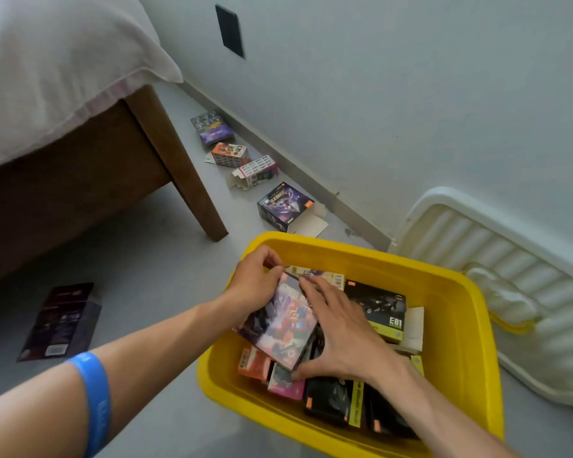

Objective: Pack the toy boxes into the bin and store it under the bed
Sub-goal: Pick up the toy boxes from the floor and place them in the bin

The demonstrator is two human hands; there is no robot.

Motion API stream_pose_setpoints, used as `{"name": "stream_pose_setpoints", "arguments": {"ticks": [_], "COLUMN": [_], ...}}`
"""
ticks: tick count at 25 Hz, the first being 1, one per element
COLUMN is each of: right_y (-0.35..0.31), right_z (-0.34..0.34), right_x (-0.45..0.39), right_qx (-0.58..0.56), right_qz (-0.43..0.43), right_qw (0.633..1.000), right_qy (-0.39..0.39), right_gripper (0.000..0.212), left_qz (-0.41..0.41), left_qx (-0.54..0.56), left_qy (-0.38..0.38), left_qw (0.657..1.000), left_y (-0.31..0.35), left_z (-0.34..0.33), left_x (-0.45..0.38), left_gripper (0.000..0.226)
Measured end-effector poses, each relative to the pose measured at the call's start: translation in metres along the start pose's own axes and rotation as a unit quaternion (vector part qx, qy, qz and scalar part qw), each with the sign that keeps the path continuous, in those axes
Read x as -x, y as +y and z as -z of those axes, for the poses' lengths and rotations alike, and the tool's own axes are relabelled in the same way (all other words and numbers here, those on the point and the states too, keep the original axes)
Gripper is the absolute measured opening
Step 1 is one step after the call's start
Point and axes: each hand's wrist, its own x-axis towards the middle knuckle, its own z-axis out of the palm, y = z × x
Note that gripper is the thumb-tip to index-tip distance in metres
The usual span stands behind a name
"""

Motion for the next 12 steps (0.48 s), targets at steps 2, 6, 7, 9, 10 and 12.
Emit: {"name": "stream_pose_setpoints", "arguments": {"ticks": [2,6,7,9,10,12], "right_y": [-0.005,0.012,0.019,0.032,0.036,0.037], "right_z": [-0.008,-0.002,0.002,0.006,0.005,0.002], "right_x": [-0.01,-0.023,-0.025,-0.026,-0.027,-0.032], "right_qx": [0.031,0.094,0.099,0.091,0.082,0.073], "right_qz": [0.006,0.026,0.039,0.032,0.008,-0.027], "right_qw": [0.999,0.995,0.994,0.99,0.985,0.981], "right_qy": [-0.003,-0.012,0.008,0.103,0.152,0.177], "right_gripper": [0.137,0.097,0.082,0.059,0.055,0.052], "left_qz": [-0.102,-0.308,-0.287,-0.276,-0.271,-0.271], "left_qx": [-0.122,-0.383,-0.416,-0.496,-0.527,-0.554], "left_qy": [-0.026,-0.318,-0.358,-0.354,-0.345,-0.344], "left_qw": [0.987,0.811,0.785,0.744,0.728,0.708], "left_y": [-0.005,-0.008,-0.01,-0.019,-0.024,-0.03], "left_z": [0.003,0.022,0.024,0.021,0.018,0.011], "left_x": [0.003,-0.002,-0.005,-0.007,-0.006,-0.003], "left_gripper": [0.004,0.099,0.121,0.14,0.142,0.142]}}
